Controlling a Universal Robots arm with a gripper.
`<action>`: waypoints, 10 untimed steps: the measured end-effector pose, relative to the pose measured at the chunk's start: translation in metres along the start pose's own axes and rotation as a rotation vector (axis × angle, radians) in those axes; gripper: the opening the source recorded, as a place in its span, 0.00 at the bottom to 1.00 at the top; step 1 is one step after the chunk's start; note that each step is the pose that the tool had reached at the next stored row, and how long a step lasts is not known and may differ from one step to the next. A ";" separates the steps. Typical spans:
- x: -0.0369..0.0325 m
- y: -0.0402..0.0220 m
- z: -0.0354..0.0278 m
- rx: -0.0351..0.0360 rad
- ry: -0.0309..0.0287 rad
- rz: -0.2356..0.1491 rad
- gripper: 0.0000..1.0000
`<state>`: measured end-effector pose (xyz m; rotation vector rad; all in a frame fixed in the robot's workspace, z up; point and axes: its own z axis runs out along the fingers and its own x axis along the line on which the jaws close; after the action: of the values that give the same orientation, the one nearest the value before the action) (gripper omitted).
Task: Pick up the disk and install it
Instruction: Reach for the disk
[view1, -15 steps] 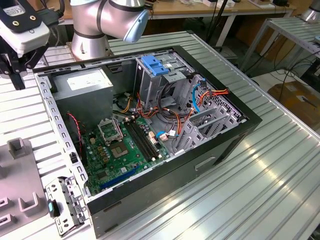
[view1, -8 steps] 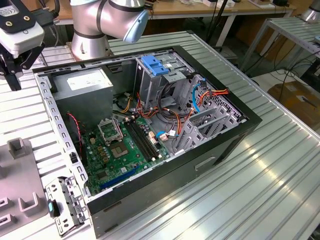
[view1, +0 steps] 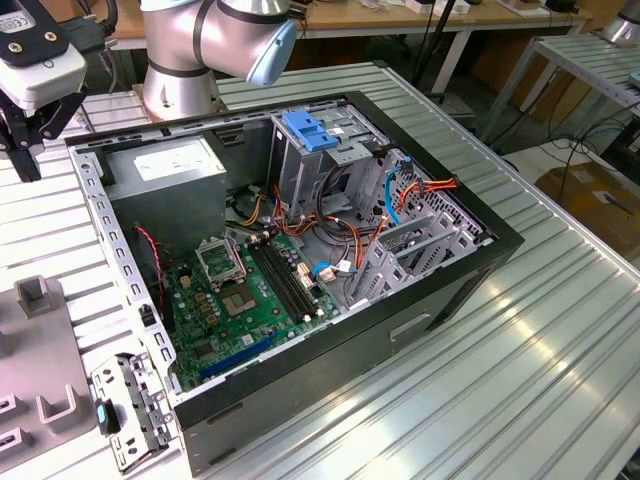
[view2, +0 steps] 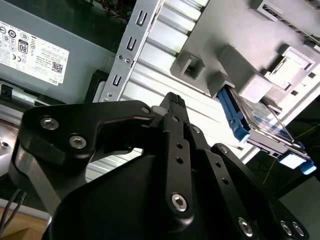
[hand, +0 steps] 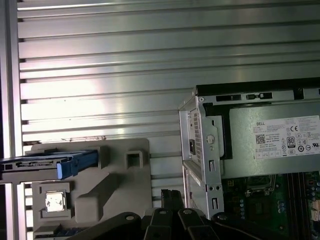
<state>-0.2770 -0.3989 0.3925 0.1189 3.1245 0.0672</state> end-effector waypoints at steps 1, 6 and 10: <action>0.0013 -0.0001 -0.0001 0.0000 0.0000 0.000 0.11; 0.0066 -0.0004 -0.0001 0.0000 0.0000 0.000 0.11; 0.0110 -0.0007 -0.0002 0.0000 0.0000 0.000 0.11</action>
<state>-0.2880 -0.3987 0.3925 0.1189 3.1246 0.0672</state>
